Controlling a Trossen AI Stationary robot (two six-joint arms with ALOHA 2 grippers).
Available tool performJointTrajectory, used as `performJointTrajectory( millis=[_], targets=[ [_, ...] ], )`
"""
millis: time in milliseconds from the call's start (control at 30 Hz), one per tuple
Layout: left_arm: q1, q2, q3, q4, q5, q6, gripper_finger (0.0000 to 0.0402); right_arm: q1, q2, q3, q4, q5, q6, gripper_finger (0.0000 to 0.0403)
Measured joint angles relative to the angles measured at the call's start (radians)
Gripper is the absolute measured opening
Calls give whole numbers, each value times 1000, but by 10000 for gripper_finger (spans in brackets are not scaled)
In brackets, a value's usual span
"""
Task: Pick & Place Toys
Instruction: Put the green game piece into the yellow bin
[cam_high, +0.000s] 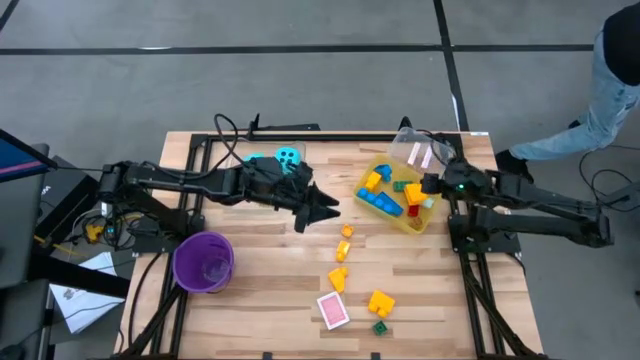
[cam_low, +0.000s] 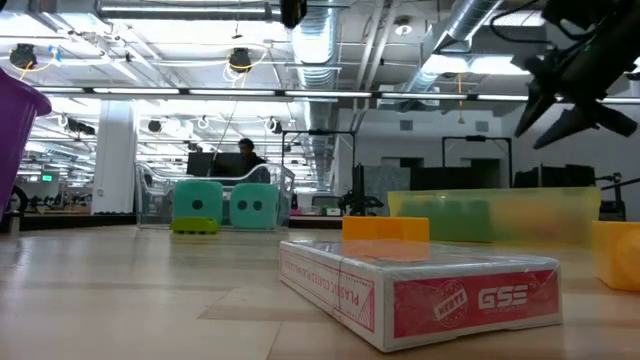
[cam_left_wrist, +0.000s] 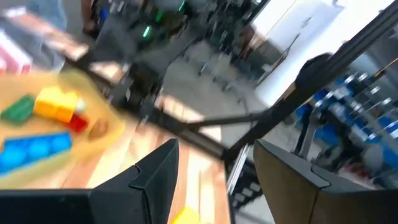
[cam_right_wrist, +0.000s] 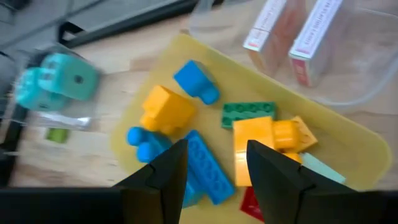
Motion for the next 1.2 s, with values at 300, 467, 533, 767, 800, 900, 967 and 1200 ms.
performJointTrajectory(
  millis=[300, 467, 533, 767, 800, 900, 967, 1200],
  targets=[
    [-138, -3, 0, -487, -243, -232, 205, 37, -118, 0, 24, -3, 7, 157],
    [-258, -12, 0, -874, -576, -634, 205, 49, -156, 0, 38, -4, 15, 157],
    [-285, -10, 0, -1000, -689, -845, 207, 48, -165, 0, 44, -4, 15, 157],
    [-223, 39, -21, -1315, -797, -1264, 208, 48, -165, 0, 43, -4, 8, 157],
    [-206, 43, -42, -1302, -788, -1259, 200, 48, -163, 0, 43, -4, 8, 157],
    [-158, 45, -111, -1212, -743, -1203, 154, 48, -164, 0, 43, -3, 8, 157],
    [-129, 45, -153, -1159, -717, -1161, 109, 48, -164, 0, 43, -4, 8, 157],
    [-70, 45, -283, -1027, -686, -1135, 11, 49, -164, 0, 44, -6, 8, 157]
  ],
)
